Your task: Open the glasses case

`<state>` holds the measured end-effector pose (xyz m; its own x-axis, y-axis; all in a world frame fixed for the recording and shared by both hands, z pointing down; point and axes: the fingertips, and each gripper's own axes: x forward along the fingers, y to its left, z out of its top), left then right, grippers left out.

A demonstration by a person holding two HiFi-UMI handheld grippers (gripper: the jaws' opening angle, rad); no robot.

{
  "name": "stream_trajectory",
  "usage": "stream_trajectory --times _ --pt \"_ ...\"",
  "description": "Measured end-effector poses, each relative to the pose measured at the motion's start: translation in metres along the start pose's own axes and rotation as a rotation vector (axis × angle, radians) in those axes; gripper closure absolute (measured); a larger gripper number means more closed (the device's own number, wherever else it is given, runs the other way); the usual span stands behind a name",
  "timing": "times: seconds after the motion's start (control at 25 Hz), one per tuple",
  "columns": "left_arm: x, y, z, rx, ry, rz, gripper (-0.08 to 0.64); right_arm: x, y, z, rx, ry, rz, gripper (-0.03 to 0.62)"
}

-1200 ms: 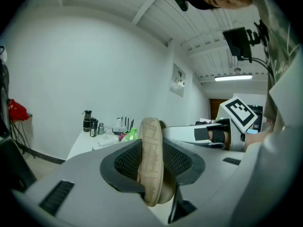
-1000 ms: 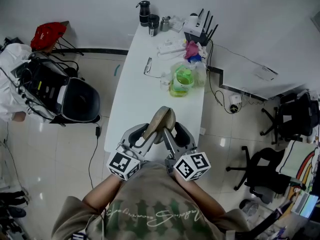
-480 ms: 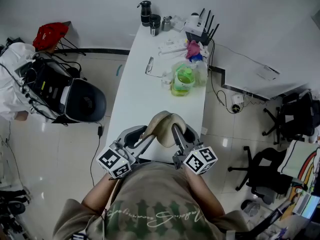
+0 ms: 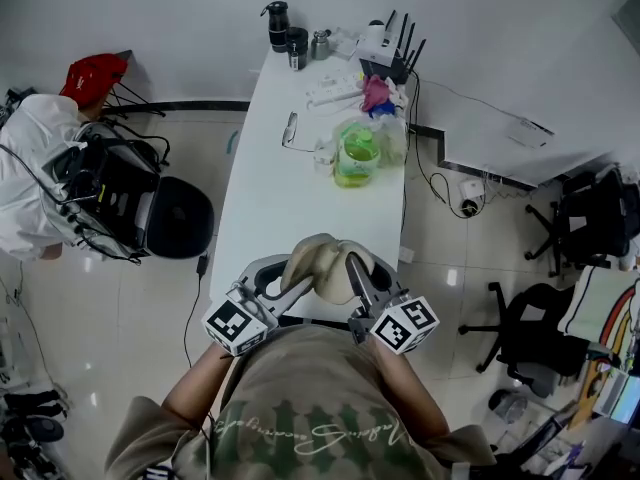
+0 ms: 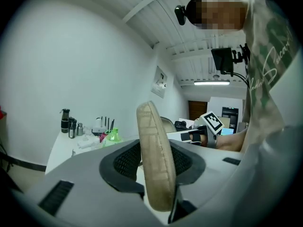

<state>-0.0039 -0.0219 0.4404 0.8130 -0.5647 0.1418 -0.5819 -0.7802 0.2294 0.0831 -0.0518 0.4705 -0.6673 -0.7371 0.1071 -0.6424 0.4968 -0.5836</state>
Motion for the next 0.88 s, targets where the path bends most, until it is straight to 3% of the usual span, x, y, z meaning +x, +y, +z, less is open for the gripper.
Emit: stream_trajectory --times 0.16,0.28,0.36,0.56,0.72,0.88 --pt "0.004 0.004 -0.005 -0.053 -0.011 0.013 0.422 -0.004 0.002 -0.002 0.014 -0.014 -0.005 0.540" --pt "0.002 0.018 -0.016 -0.083 0.027 0.041 0.422 -0.006 0.001 0.000 -0.015 -0.004 -0.011 0.540" --pt "0.002 0.017 -0.018 -0.096 0.046 0.021 0.478 -0.004 0.003 0.000 -0.033 0.002 -0.003 0.540" --pt "0.004 0.014 -0.013 -0.209 0.017 -0.010 0.493 -0.005 0.004 0.001 -0.016 0.001 0.062 0.540" --pt "0.000 0.027 -0.014 -0.271 0.007 -0.021 0.494 0.006 0.009 -0.015 0.023 0.061 0.122 0.538" --pt "-0.012 0.029 -0.019 -0.385 -0.020 -0.057 0.494 0.012 0.016 -0.039 -0.045 0.173 0.135 0.538"
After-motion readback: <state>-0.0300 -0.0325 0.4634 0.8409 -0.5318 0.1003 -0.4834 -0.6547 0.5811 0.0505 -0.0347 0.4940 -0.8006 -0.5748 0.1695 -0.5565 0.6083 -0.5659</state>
